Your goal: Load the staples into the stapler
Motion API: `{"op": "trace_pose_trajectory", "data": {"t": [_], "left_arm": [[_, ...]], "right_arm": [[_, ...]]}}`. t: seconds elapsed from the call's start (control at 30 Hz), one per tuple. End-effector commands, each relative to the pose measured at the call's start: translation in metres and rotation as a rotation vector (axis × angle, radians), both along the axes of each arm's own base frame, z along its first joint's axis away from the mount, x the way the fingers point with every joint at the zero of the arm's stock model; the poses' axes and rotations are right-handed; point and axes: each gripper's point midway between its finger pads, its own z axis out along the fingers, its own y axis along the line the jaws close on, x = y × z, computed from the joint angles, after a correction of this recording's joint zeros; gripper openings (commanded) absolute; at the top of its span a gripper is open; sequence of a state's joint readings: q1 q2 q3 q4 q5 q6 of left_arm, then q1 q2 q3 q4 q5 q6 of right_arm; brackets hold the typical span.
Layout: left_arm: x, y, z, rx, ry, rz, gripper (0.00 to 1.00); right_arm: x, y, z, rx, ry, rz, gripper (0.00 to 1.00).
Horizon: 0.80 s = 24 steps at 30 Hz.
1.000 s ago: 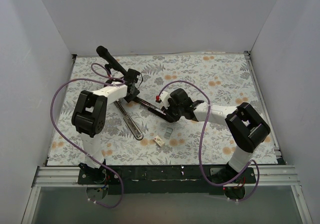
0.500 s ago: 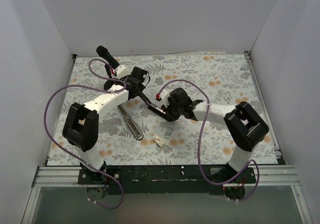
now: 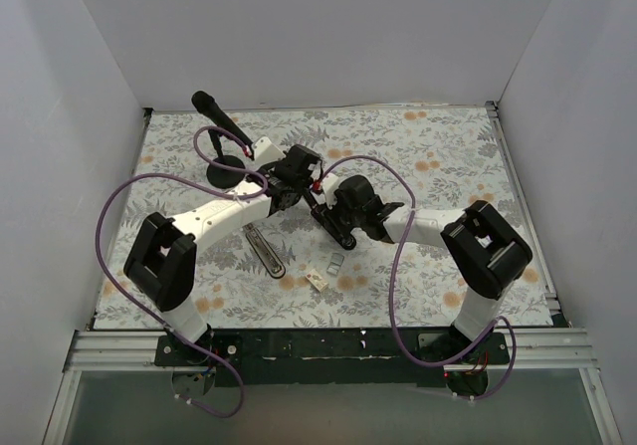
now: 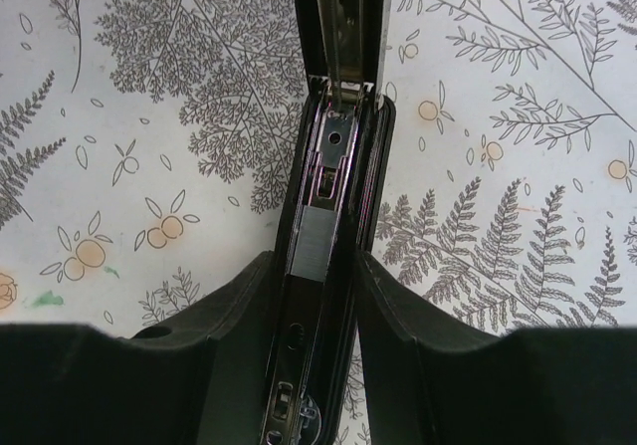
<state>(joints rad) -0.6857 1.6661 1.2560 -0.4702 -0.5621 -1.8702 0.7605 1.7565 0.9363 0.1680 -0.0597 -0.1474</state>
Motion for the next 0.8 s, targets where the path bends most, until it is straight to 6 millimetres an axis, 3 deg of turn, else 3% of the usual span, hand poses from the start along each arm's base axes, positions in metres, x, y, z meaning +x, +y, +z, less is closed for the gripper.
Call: {"op": "trace_pose_trajectory", "data": {"t": [0.0,0.07,0.27,0.3,0.33,0.37,0.53,0.77], "left_arm": [[-0.011,-0.012,-0.013,0.035,0.031,-0.013,0.11],[-0.011,-0.007,-0.015,0.071,0.03,0.003,0.08],[-0.001,0.018,-0.008,0.254,0.013,0.069,0.08],[0.004,0.017,0.001,0.263,0.0,0.079,0.08],[0.003,0.021,-0.001,0.295,0.014,0.082,0.08],[0.005,0.023,-0.006,0.329,0.026,0.079,0.07],[0.011,0.031,0.001,0.423,0.02,0.095,0.08],[0.013,0.036,0.004,0.487,0.025,0.091,0.08]], "right_arm": [[0.008,0.008,0.023,0.107,-0.058,-0.034,0.45],[0.009,0.006,0.038,0.147,-0.087,-0.051,0.45],[-0.002,-0.014,0.054,0.207,-0.11,-0.089,0.5],[-0.004,-0.016,0.054,0.216,-0.106,-0.093,0.51],[-0.011,-0.021,0.047,0.223,-0.084,-0.095,0.51],[-0.012,-0.02,0.054,0.259,-0.097,-0.085,0.53],[-0.021,-0.029,0.047,0.286,-0.062,-0.111,0.52],[-0.027,-0.039,0.026,0.329,-0.005,-0.136,0.4]]}}
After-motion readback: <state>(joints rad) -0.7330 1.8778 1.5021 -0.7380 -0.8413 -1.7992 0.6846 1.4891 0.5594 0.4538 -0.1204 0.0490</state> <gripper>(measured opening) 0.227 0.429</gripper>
